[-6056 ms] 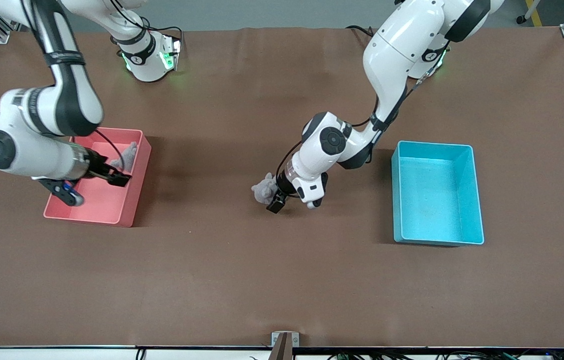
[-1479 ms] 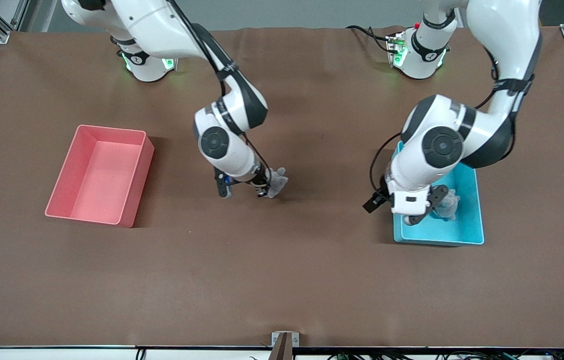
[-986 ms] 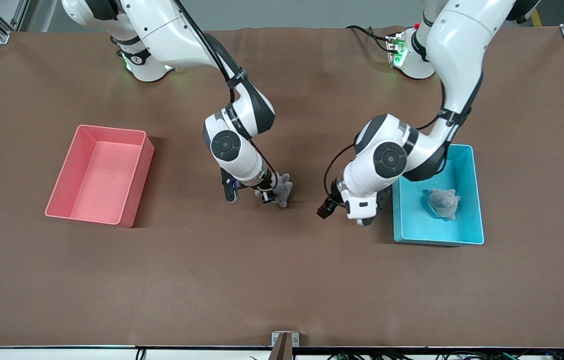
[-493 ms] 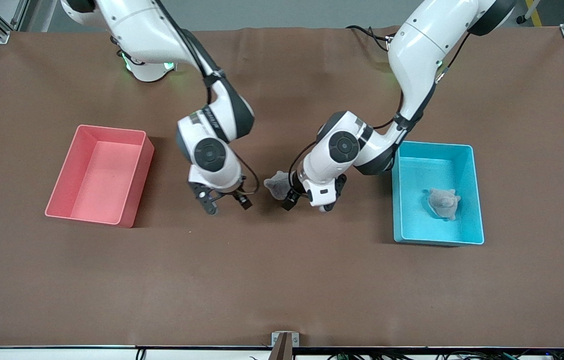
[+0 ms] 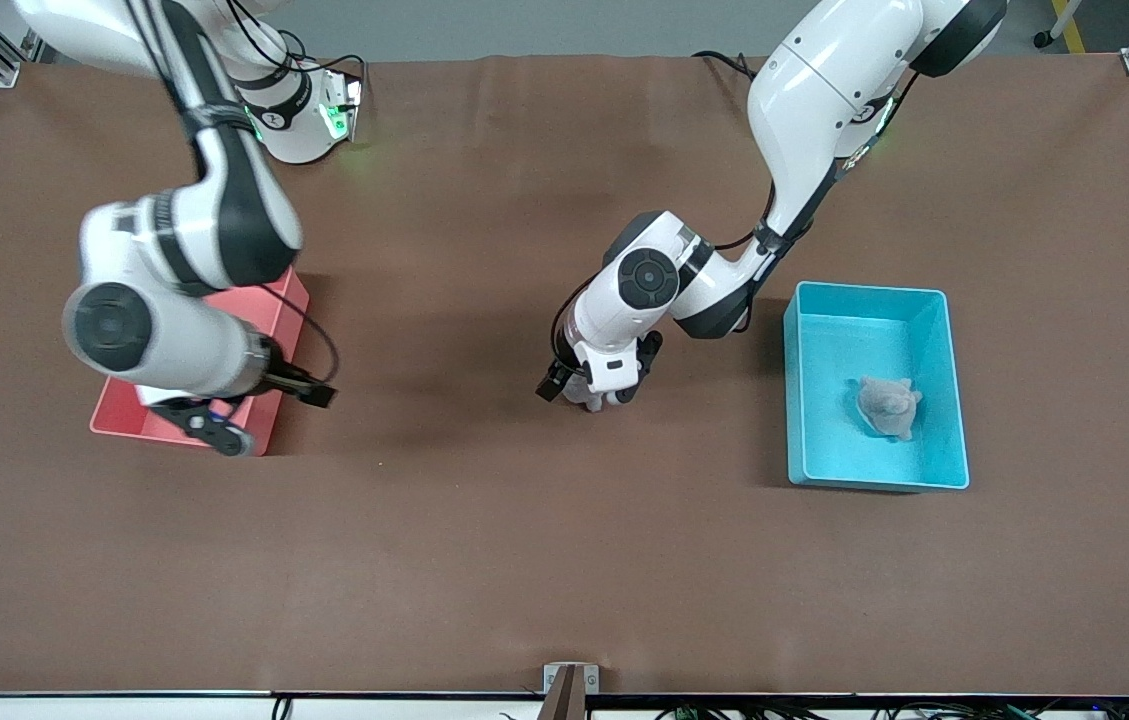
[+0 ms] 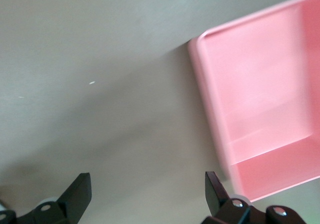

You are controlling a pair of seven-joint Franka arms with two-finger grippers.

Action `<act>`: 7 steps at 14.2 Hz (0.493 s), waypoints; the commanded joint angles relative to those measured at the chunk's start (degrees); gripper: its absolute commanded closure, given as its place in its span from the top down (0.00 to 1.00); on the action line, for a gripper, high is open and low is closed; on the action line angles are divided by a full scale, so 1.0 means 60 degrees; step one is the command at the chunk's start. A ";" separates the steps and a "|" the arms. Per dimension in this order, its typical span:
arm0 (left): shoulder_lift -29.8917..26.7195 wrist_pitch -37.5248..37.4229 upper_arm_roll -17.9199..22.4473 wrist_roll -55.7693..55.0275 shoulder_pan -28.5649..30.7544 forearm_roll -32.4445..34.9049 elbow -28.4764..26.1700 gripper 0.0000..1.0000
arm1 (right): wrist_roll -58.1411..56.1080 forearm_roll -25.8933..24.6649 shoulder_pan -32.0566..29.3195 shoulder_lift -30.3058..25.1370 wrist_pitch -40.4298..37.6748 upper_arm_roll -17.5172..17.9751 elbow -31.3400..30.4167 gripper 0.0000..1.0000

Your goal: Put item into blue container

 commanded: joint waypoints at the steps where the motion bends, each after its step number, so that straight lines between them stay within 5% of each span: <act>1: 0.0026 -0.0215 0.0287 -0.0069 -0.0024 -0.0050 -0.0081 1.00 | -0.2213 -0.0476 -0.1088 -0.0846 -0.0376 0.0248 -0.0362 1.00; 4: 0.0113 -0.0406 0.0494 -0.0084 -0.0053 0.0140 -0.0096 0.96 | -0.4268 -0.0491 -0.2335 -0.1316 -0.0699 0.0248 -0.0304 1.00; 7: 0.0274 -0.0407 0.0494 -0.0142 -0.0140 0.0228 -0.0097 0.59 | -0.5298 -0.0506 -0.3040 -0.1508 -0.1166 0.0248 0.0163 1.00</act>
